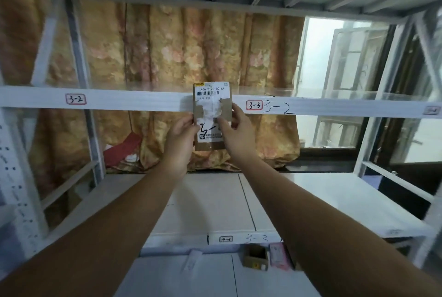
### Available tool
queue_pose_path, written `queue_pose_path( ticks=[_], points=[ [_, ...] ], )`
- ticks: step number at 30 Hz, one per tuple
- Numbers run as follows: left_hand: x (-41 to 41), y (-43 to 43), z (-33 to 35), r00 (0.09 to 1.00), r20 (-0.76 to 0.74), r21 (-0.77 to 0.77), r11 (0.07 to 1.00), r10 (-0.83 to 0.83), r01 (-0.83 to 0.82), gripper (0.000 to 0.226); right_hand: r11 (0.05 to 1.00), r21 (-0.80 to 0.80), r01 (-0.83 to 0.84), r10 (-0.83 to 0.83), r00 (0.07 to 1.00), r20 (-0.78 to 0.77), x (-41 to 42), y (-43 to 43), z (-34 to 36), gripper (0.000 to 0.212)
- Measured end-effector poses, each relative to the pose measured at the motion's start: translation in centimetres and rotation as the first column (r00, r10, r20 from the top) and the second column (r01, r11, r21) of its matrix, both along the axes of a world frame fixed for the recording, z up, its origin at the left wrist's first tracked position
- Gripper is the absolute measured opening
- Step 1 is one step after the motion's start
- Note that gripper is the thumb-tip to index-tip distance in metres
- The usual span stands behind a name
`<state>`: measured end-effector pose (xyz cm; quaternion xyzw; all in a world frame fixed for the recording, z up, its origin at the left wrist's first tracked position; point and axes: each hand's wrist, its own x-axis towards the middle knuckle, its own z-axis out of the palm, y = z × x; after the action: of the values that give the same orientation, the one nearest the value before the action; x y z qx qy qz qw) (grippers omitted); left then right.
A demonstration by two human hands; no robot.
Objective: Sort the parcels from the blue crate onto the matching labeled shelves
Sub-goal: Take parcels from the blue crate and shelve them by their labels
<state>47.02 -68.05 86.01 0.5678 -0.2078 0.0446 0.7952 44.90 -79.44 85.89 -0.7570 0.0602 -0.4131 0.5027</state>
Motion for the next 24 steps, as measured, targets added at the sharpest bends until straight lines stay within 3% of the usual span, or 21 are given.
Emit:
queue_pose_path(
  ticks=[4,9,13,17,22,24],
  points=[
    [-0.2,-1.3,0.0,0.995,0.047,0.023,0.996,-0.085,0.084,0.031,0.995,-0.082,0.056,-0.056,0.998,0.007,-0.4,-1.5,-0.7,0.078],
    [0.3,-3.9,2.4,0.979,0.185,0.150,0.987,-0.088,0.061,0.032,0.984,-0.159,0.081,-0.069,0.995,0.078,-0.8,-4.8,1.4,0.105],
    [-0.6,-7.6,4.0,0.946,0.312,0.199,0.980,-0.092,0.030,0.035,0.989,-0.092,0.119,-0.103,0.981,0.161,-0.7,-8.7,3.0,0.118],
    [-1.0,-13.5,5.6,0.909,0.401,0.272,0.962,-0.114,0.001,0.041,0.983,-0.052,0.178,-0.161,0.957,0.241,-1.2,-14.0,4.9,0.118],
    [-1.7,-23.5,7.3,0.830,0.558,0.414,0.871,-0.013,-0.265,0.042,0.930,-0.118,0.349,-0.310,0.913,0.265,-2.5,-25.0,7.7,0.108],
    [-1.7,-28.0,7.5,0.747,0.665,0.474,0.773,-0.001,-0.421,0.043,0.903,-0.181,0.390,-0.344,0.907,0.242,-3.4,-29.8,8.4,0.107]
  ],
)
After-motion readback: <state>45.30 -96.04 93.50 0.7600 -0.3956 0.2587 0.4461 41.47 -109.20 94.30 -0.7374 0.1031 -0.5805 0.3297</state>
